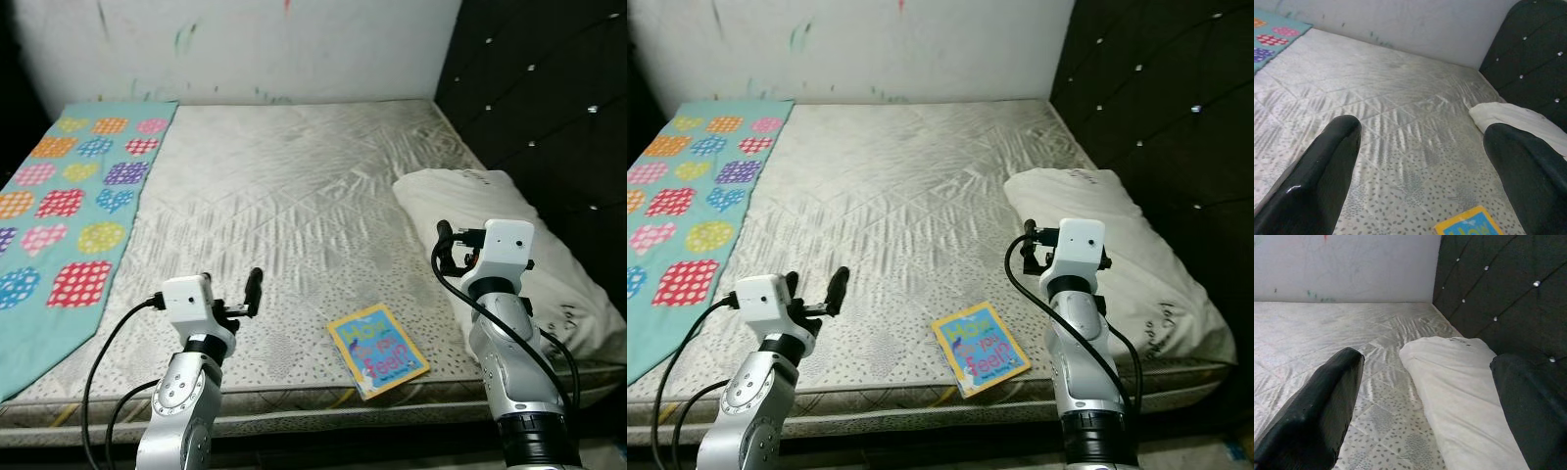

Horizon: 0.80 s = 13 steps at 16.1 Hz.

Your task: Clean up the room

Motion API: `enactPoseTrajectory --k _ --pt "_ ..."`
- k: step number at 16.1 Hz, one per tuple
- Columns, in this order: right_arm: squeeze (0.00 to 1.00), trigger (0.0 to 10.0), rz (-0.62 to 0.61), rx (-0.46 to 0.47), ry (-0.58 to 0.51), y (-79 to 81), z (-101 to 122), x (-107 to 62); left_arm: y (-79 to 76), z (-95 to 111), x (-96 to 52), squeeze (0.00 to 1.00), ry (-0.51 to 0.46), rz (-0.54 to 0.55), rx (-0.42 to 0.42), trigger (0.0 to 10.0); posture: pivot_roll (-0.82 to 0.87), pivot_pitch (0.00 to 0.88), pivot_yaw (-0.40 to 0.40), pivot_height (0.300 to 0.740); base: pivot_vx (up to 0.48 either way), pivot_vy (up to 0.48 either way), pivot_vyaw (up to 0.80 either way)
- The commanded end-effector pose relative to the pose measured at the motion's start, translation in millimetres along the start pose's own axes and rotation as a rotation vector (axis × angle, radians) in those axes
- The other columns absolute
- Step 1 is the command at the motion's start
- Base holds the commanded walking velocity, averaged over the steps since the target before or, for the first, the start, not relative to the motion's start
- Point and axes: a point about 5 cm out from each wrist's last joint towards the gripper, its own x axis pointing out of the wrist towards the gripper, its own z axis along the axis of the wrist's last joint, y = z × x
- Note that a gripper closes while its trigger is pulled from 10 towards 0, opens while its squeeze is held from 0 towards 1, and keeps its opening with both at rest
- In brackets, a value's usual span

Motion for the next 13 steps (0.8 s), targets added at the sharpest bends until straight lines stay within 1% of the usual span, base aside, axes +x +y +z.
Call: enactPoseTrajectory --k 1,13 --pt "0.00 10.0 0.008 -0.005 0.002 0.8 -0.3 0.3 0.6 1.1 0.7 0.00 -0.003 0.011 -0.007 10.0 -0.06 0.000 -0.003 0.740 0.000 0.000 0.00" --pt "0.00 10.0 0.009 -0.009 0.005 -0.1 -0.5 -0.1 -1.9 -0.2 0.9 0.00 0.007 0.011 -0.010 10.0 -0.06 0.000 -0.005 0.740 0.000 0.000 0.00"
